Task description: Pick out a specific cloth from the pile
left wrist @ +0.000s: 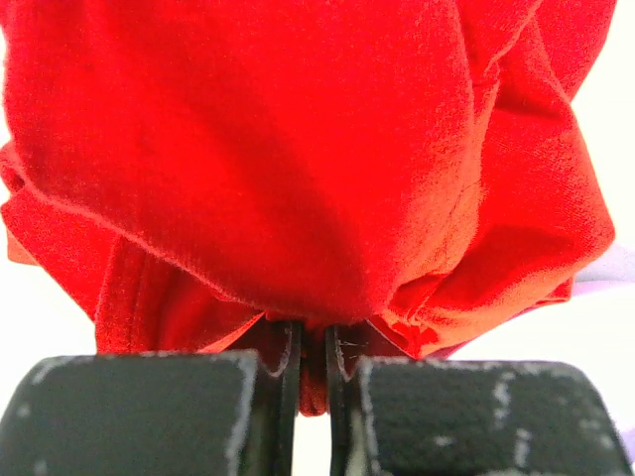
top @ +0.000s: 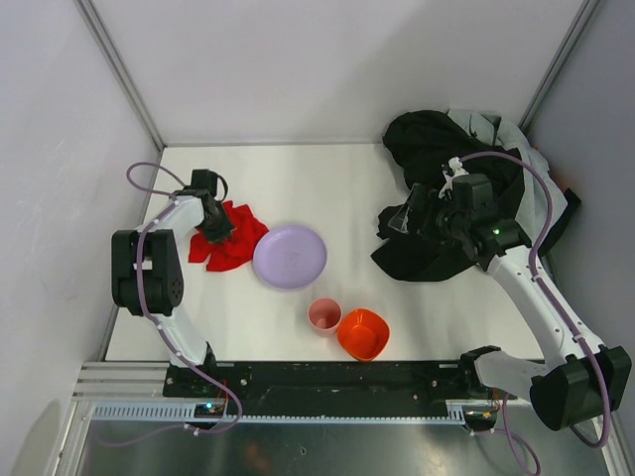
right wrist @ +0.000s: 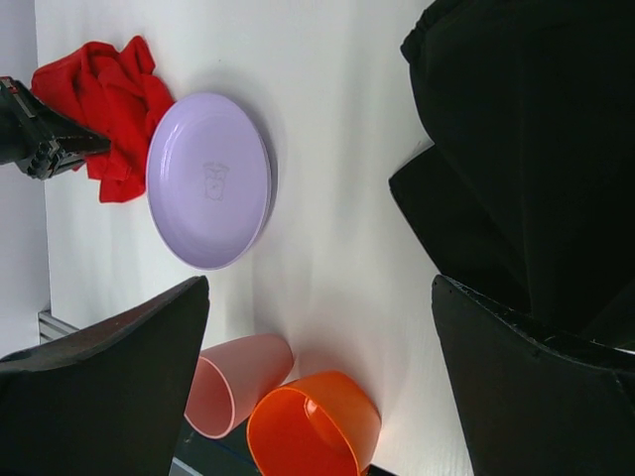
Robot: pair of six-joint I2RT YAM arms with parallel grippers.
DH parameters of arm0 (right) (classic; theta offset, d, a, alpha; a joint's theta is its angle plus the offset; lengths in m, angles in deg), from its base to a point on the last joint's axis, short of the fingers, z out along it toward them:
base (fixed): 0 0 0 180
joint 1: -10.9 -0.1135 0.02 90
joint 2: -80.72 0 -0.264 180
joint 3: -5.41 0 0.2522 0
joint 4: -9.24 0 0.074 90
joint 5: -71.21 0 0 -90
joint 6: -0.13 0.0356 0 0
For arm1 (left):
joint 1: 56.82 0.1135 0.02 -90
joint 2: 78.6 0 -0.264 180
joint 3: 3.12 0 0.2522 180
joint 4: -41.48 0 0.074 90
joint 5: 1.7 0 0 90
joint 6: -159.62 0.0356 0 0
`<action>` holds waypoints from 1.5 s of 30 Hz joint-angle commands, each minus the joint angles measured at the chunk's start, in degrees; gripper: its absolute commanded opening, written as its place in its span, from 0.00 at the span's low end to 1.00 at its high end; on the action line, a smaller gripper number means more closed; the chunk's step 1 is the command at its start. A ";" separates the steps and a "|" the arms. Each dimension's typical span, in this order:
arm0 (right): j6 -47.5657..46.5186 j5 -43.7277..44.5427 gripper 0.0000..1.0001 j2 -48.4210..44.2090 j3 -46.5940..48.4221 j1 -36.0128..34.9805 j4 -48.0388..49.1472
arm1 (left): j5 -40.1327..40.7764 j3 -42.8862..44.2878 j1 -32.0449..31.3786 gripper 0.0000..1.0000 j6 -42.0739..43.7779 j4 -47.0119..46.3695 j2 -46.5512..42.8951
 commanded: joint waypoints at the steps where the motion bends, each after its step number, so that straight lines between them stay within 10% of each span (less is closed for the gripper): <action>1: 0.24 -0.53 0.99 -1.59 -0.16 -0.41 0.40 | -0.53 -1.37 -0.01 0.02 -1.34 -1.58 -0.45; 9: 0.72 -1.00 0.99 -1.38 -0.25 -0.47 0.55 | -1.98 -2.23 -0.01 0.17 -1.11 -1.68 -5.47; 14: 0.92 -0.89 0.99 -1.66 -0.35 -0.81 0.41 | -3.28 -3.16 -0.01 0.64 -1.09 -1.62 -8.93; 23: 1.74 -0.36 0.99 -1.65 -0.51 -1.61 0.47 | -9.53 -5.79 -0.01 0.93 -1.34 -1.62 -15.55; 45: 2.67 1.76 0.99 -0.01 -1.43 -4.11 1.19 | -4.34 -9.15 -0.10 1.00 6.92 4.04 -22.19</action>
